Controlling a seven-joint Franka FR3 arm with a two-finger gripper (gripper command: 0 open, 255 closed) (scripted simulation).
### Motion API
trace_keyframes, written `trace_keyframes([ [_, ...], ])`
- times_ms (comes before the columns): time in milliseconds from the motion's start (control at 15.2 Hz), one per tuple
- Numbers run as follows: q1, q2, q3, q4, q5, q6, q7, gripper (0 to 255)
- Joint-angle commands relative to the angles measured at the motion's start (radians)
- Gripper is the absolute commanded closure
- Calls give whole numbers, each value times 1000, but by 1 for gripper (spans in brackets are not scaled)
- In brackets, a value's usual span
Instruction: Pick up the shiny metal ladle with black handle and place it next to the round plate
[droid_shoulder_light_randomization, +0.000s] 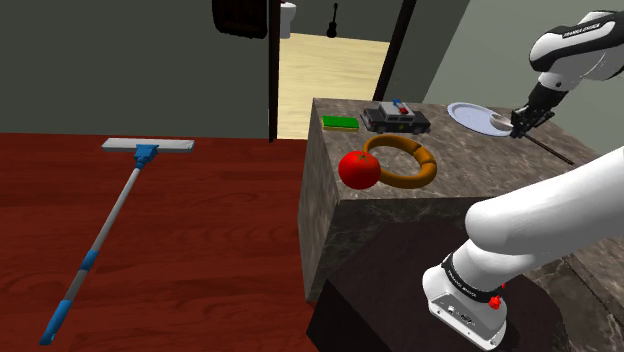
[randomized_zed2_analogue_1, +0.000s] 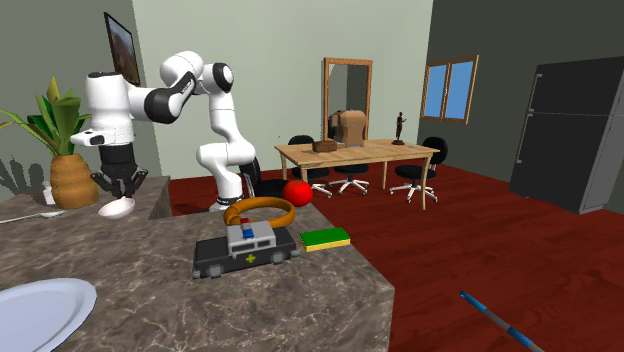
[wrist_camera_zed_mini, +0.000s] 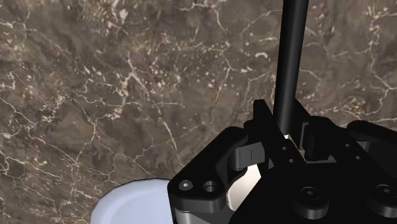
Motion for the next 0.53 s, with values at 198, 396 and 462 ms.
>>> trace_keyframes([
  [198,-34,52,-96,52,16,12,-143,255],
  [396,-47,89,-145,88,38,16,-218,255],
  [462,-47,95,-147,79,40,30,-220,255],
])
